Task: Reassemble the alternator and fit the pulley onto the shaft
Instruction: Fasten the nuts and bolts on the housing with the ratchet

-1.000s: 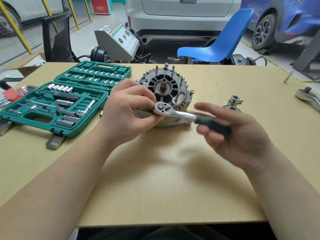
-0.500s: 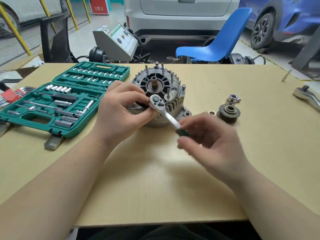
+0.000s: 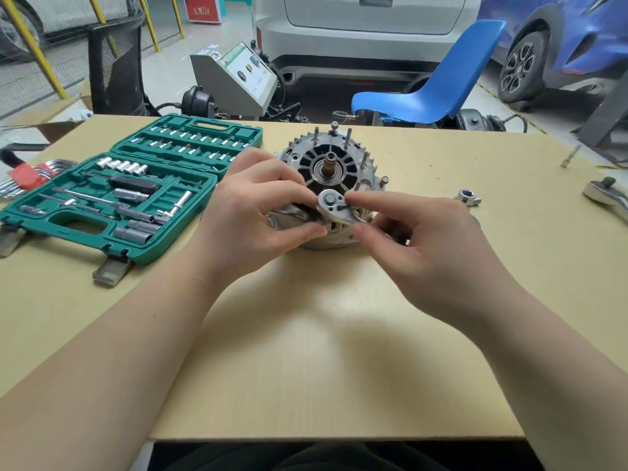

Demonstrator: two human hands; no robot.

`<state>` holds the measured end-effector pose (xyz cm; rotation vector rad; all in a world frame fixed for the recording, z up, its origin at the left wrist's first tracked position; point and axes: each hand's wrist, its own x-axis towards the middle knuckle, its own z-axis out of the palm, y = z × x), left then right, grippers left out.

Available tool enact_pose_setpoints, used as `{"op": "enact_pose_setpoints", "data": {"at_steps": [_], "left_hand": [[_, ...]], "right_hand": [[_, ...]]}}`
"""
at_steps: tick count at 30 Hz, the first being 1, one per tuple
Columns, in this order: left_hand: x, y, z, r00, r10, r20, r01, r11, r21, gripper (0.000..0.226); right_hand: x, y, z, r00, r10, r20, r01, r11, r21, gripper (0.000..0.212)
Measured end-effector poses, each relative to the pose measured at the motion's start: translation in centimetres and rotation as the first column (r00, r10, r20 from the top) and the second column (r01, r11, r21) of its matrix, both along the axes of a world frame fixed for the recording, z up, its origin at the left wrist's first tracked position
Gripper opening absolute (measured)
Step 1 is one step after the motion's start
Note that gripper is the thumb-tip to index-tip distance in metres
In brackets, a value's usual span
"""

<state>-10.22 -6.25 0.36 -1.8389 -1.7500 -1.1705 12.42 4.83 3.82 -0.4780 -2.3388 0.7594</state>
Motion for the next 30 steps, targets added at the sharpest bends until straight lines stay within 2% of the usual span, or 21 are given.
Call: {"op": "enact_pose_setpoints", "data": {"at_steps": [6,13,24,30], "left_hand": [[-0.3,0.1,-0.1,0.997,0.069,-0.035,-0.069,0.998,-0.007,0.05],[0.0,0.2,-0.3,0.995,0.101,-0.001,-0.101,0.995,0.004,0.05],[0.0,0.2,-0.4,0.995,0.095,0.002,-0.095,0.995,0.008,0.048],[0.2,0.1,-0.3,0.995,0.1,0.0,-0.1,0.995,0.007,0.046]], "right_hand": [[0.7,0.2,-0.2,1.0,-0.015,-0.018,0.014,0.998,-0.062,0.033],[0.6,-0.3,0.3,1.0,0.016,0.0,-0.016,0.998,-0.056,0.032],[-0.1,-0.8,0.6,0.998,-0.01,0.066,0.007,0.998,0.058,0.03],[0.0,-1.0,0.7,0.994,-0.041,0.099,0.038,0.999,0.036,0.028]]}}
